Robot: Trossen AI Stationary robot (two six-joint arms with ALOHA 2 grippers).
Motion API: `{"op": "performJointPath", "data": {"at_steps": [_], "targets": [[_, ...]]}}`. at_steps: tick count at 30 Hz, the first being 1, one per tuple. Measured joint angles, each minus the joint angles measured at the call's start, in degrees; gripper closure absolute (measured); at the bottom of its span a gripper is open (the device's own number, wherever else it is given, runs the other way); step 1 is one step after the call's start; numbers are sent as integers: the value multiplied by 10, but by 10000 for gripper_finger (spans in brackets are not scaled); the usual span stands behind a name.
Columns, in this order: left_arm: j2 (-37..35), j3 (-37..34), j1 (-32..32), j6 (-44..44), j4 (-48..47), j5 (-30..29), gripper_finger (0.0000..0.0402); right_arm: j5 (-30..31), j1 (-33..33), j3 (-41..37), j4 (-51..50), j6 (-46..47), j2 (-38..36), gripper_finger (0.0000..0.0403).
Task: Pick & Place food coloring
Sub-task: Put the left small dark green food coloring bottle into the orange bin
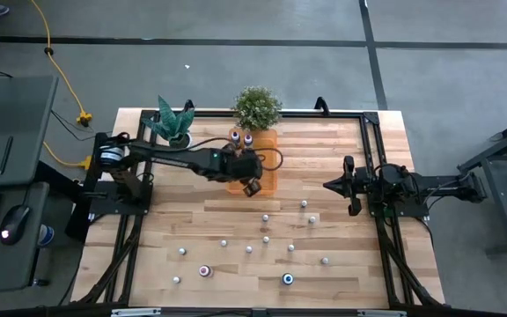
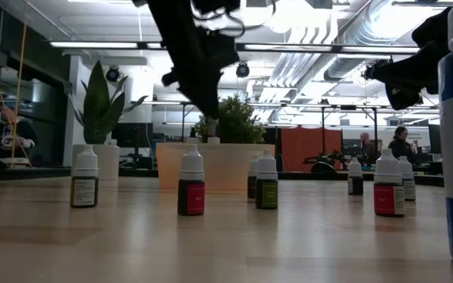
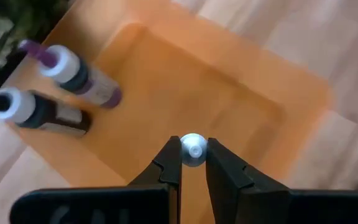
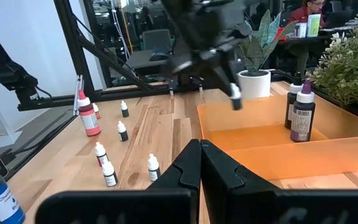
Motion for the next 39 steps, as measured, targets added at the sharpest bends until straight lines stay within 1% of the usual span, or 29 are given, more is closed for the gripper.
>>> {"op": "performJointPath", "data": {"at_steps": [6,17,24,32,39], "targets": [[36,1,39,-58,11,17,367,0,0,0,1,0,5,402],[75,0,85,-169,11,5,367,0,0,0,0,0,13,402],[77,-41,98,-259,32,-4,367,0,0,0,0,0,15,402],[75,-77,101,-282,69,-9,366,0,0,0,0,0,16,402],[75,-79,101,-274,75,-11,366,0,0,0,0,0,17,402]]}}
